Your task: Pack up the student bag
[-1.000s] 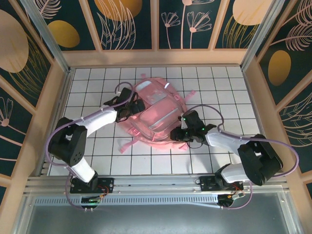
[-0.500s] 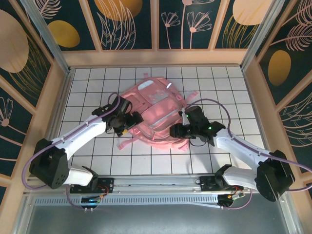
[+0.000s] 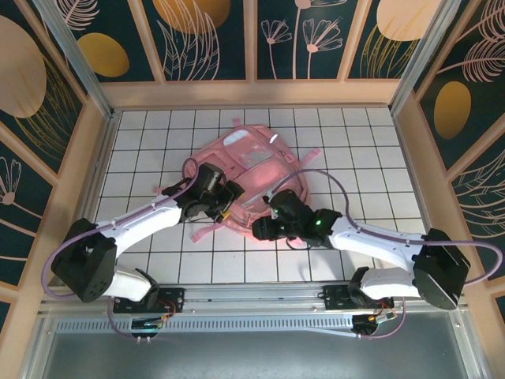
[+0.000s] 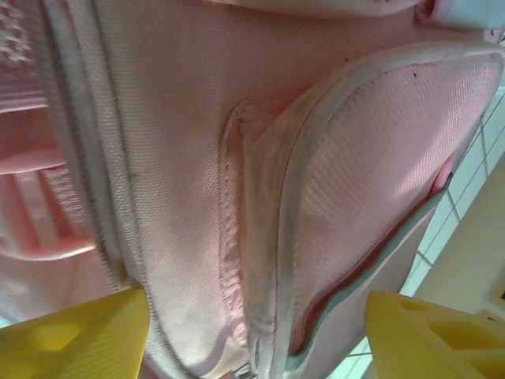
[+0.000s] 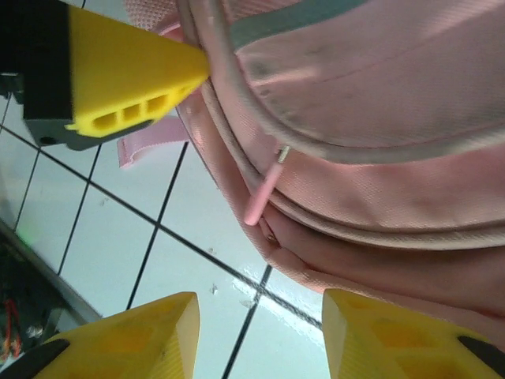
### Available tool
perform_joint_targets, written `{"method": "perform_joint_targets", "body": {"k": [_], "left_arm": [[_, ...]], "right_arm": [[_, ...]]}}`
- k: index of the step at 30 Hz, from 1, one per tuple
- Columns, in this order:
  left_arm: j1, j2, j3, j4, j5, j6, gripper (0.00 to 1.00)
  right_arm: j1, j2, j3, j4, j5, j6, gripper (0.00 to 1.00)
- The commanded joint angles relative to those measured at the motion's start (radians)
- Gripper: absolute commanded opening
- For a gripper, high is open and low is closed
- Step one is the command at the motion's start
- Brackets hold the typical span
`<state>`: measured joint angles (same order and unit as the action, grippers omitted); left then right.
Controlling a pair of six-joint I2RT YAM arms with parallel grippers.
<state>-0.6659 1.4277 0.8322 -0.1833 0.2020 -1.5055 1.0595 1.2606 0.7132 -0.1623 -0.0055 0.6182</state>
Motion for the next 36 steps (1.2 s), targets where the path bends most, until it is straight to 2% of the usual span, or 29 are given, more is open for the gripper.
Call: {"method": "perform_joint_targets", "body": {"k": [1,2,5,6,9,11,12,13,17,20,24,32,35,36], "left_arm": [[-0.015,-0.007,-0.031,0.069,-0.020,-0.066,0.56],[-0.014,-0.014,-0.043,0.064,-0.042,-0.076,0.49],[-0.015,-0.030,-0.089,0.103,-0.062,-0.132,0.43],[-0.015,-0.032,-0.101,0.130,-0.055,-0.145,0.42],[-0.014,-0.014,-0.108,0.178,-0.021,-0.161,0.33],[-0.015,0.004,-0.088,0.180,0.003,-0.138,0.15],[-0.016,0.009,-0.075,0.166,0.008,-0.126,0.11],[-0.015,0.015,-0.058,0.139,0.007,-0.111,0.00],[-0.015,0.001,0.000,0.037,-0.028,-0.063,0.00],[-0.015,-0.016,-0.031,0.088,-0.012,-0.119,0.00],[-0.016,-0.011,-0.031,0.128,0.049,-0.162,0.00],[-0.017,-0.039,-0.002,0.103,0.030,-0.162,0.00],[-0.016,-0.039,-0.015,0.115,0.039,-0.165,0.00],[-0.017,-0.040,-0.022,0.122,0.042,-0.168,0.00]], "right_arm": [[0.036,0.028,0.041,0.118,0.199,0.023,0.47],[0.033,0.051,0.053,0.111,0.221,0.024,0.48],[0.028,0.126,0.094,0.043,0.301,0.072,0.49],[0.028,0.142,0.100,0.044,0.299,0.071,0.50],[0.027,0.180,0.117,0.070,0.267,0.059,0.49],[0.027,0.186,0.124,0.080,0.264,0.054,0.49],[0.026,0.185,0.127,0.078,0.265,0.050,0.49],[0.024,0.179,0.133,0.067,0.273,0.049,0.50],[0.003,0.143,0.132,0.038,0.244,0.050,0.50],[-0.018,0.136,0.127,0.030,0.164,0.037,0.51],[-0.017,0.170,0.165,-0.033,0.163,0.090,0.52],[0.004,0.336,0.270,-0.192,0.336,0.172,0.53],[0.023,0.389,0.311,-0.258,0.399,0.209,0.45],[0.027,0.390,0.320,-0.271,0.423,0.218,0.36]]}}
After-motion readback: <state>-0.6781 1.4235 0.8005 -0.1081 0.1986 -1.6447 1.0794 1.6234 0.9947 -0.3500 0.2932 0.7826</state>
